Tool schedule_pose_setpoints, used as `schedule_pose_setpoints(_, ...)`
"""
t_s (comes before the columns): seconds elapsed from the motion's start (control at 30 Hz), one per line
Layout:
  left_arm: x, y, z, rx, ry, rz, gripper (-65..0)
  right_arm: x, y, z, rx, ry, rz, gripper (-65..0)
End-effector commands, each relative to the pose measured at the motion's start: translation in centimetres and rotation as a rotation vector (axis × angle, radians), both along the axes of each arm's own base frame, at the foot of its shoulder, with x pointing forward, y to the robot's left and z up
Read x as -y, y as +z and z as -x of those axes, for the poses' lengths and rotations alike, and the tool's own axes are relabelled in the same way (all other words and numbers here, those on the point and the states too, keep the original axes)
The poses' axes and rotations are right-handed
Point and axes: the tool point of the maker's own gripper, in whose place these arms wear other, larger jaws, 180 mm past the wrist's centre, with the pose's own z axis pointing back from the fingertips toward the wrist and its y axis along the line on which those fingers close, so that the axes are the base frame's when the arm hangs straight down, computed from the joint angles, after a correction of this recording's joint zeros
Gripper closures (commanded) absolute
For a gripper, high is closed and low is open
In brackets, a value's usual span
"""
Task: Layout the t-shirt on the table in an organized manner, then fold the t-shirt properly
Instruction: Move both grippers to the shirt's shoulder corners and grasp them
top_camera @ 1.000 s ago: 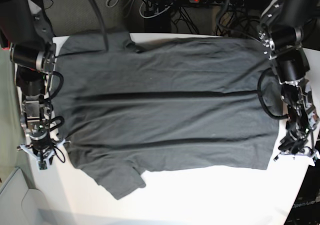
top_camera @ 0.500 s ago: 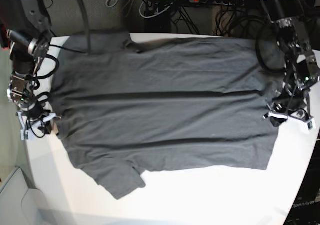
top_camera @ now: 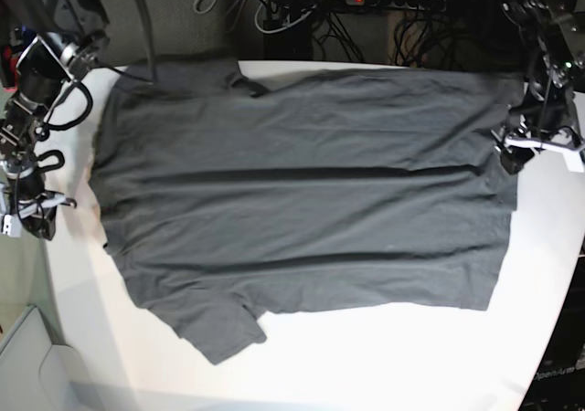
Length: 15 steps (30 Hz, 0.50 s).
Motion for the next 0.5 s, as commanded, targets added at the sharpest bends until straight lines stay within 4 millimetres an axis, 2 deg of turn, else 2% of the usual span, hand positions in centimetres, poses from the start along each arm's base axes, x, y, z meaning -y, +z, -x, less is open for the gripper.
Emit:
schedule_pose_setpoints(0.0,-0.3,1.8,-0.5,0.052,-0.004,-0.031,-41.5,0.4,2.6,-0.4,0.075,0.003,0.037,-19.4)
schedule_pose_setpoints(0.13,-0.1,1.5,1.1,0.022,-0.017,-0.049,-41.6,-1.5,2.8,2.9,0.104,0.007,0.077,-24.4)
schedule_pose_setpoints(0.33,0.4,0.4,2.7,-0.005,0.014,-0.018,-42.2,-4.9,4.1,6.9,0.038,0.028,0.032,-25.3)
schedule_pose_setpoints(0.47,0.1,0.3,3.3,-0.007,0.026,-0.012,-51.1,-6.8,5.1,9.4,-0.068,0.049,0.02,-25.3)
